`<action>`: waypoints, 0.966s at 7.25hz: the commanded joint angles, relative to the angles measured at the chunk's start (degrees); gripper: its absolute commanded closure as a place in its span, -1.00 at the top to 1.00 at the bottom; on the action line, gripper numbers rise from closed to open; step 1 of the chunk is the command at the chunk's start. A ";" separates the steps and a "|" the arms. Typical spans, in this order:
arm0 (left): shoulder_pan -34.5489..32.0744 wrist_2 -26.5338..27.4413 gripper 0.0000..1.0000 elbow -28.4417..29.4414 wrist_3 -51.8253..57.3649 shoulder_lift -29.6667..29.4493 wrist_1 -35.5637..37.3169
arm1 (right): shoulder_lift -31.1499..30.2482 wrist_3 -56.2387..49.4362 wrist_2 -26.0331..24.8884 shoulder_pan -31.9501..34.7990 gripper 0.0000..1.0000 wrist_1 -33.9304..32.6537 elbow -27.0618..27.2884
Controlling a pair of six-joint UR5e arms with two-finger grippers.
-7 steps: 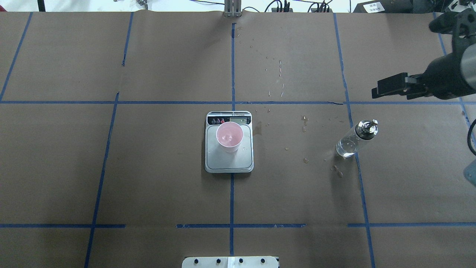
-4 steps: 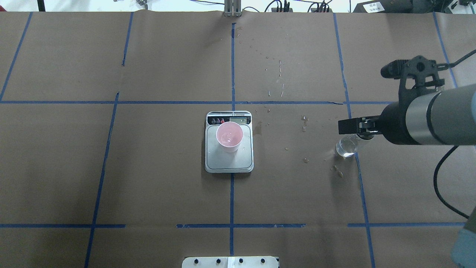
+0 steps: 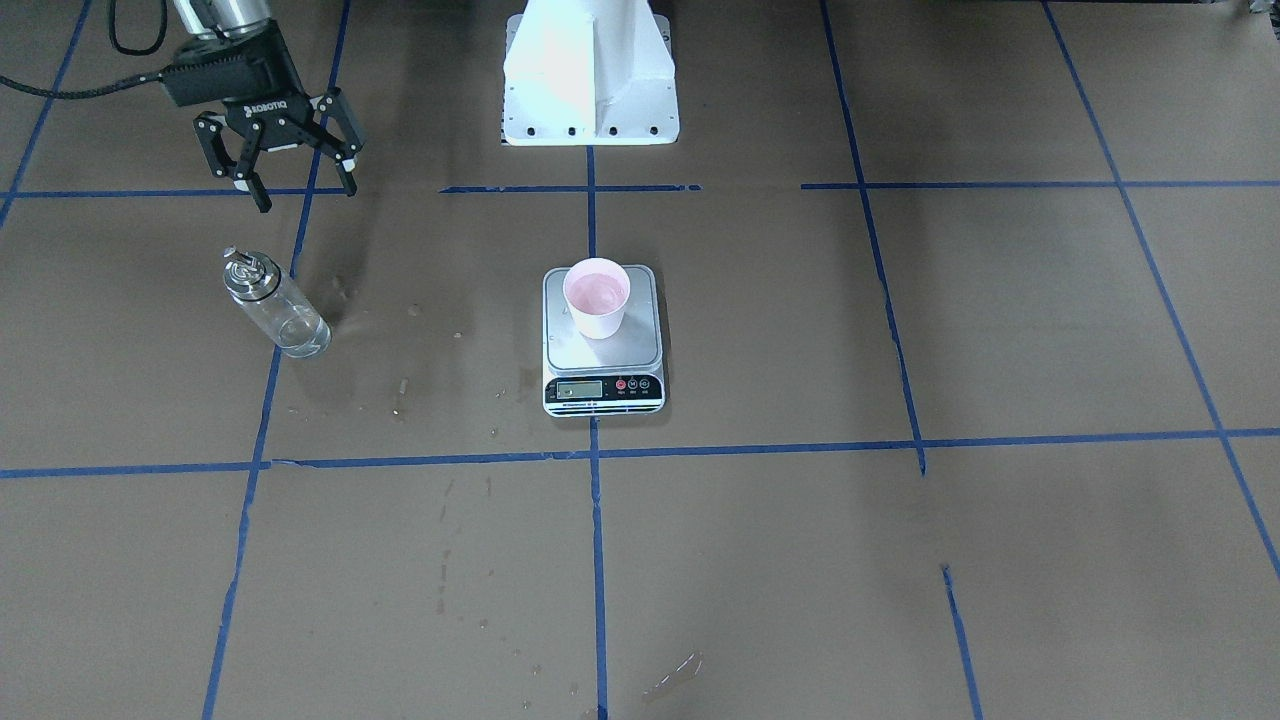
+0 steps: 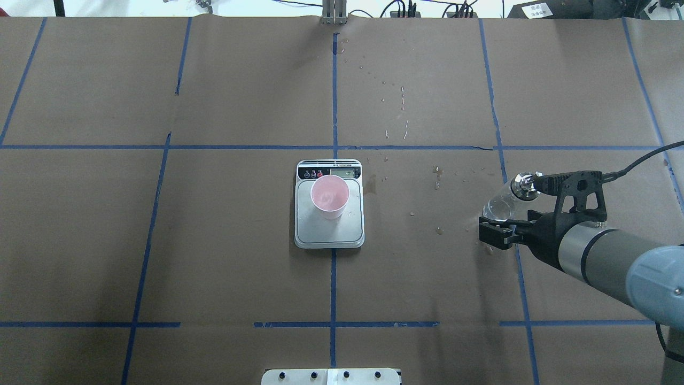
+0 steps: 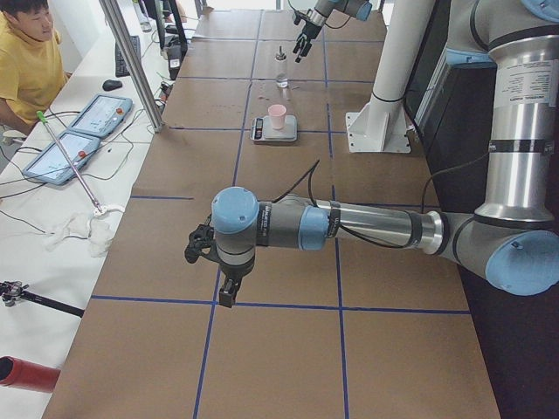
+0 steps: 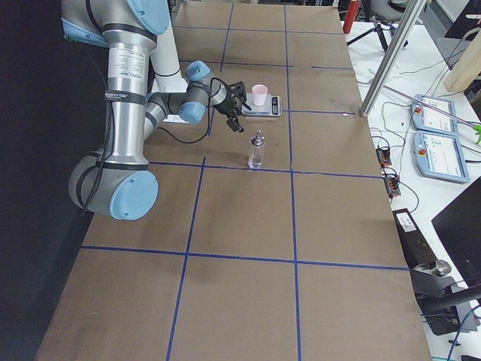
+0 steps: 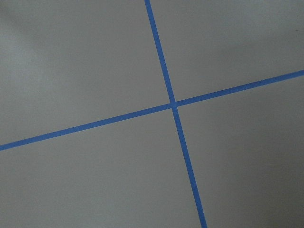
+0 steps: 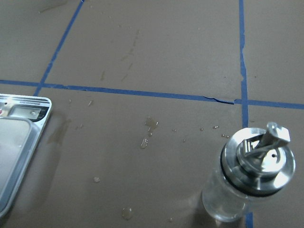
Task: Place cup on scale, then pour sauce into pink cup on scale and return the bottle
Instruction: 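Reach the right gripper to the glass sauce bottle and grasp it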
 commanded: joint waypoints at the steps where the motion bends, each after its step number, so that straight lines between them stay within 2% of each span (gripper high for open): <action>1: 0.02 -0.09 1.00 -0.43 -0.02 -0.03 -0.04 | -0.51 -0.34 -6.40 -1.76 1.00 14.23 -12.49; 2: 0.02 -0.09 1.00 -0.43 -0.02 -0.03 -0.04 | -0.25 -0.43 -8.50 -2.29 1.00 14.26 -13.48; 4: 0.10 -1.66 1.00 -0.61 -0.02 -0.12 -0.04 | 0.28 -0.61 -8.88 -2.29 1.00 14.26 -15.07; 7: 0.10 -1.67 1.00 -0.61 0.07 -0.12 -0.04 | 0.55 -0.61 -12.64 -2.29 1.00 14.35 -15.07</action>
